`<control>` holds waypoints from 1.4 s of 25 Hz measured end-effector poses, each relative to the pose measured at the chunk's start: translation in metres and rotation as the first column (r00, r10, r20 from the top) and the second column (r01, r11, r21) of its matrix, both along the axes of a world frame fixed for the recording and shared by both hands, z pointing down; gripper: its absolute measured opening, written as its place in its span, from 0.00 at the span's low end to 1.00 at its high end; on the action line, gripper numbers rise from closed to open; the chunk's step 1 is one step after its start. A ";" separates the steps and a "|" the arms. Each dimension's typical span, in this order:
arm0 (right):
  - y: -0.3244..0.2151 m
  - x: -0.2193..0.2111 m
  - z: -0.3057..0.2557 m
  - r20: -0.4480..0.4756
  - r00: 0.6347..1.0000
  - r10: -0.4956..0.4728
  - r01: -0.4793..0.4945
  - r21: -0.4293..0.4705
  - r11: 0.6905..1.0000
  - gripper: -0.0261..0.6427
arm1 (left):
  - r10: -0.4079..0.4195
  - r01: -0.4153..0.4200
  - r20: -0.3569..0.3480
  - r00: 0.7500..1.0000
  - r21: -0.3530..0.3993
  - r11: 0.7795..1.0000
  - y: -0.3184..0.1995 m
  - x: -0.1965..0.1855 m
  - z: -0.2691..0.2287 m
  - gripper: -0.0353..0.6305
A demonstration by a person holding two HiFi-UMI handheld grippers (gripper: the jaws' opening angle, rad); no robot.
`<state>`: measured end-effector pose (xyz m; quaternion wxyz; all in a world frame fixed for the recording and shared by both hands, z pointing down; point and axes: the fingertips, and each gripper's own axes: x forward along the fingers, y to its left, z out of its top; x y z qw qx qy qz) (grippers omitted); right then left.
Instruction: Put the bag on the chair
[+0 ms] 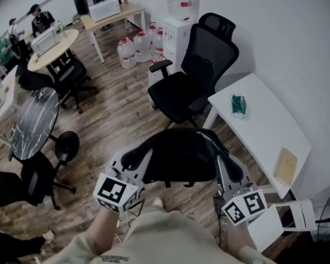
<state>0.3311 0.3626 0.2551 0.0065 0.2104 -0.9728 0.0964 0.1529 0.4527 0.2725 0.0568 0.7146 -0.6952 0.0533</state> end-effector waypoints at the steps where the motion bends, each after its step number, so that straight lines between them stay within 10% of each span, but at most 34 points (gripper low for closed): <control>1: -0.001 -0.009 -0.001 0.000 1.000 0.004 -0.004 0.001 1.000 0.12 | 0.004 -0.004 0.004 1.000 0.005 1.000 -0.002 -0.009 -0.001 0.15; 21: -0.035 -0.114 0.019 0.005 1.000 0.012 -0.012 0.025 1.000 0.12 | 0.003 -0.005 0.033 0.999 0.044 0.999 -0.038 -0.113 0.015 0.15; 35: -0.174 -0.193 0.056 -0.001 0.999 -0.036 0.036 -0.047 0.998 0.12 | -0.048 0.049 0.021 0.999 -0.031 0.998 -0.168 -0.188 0.049 0.15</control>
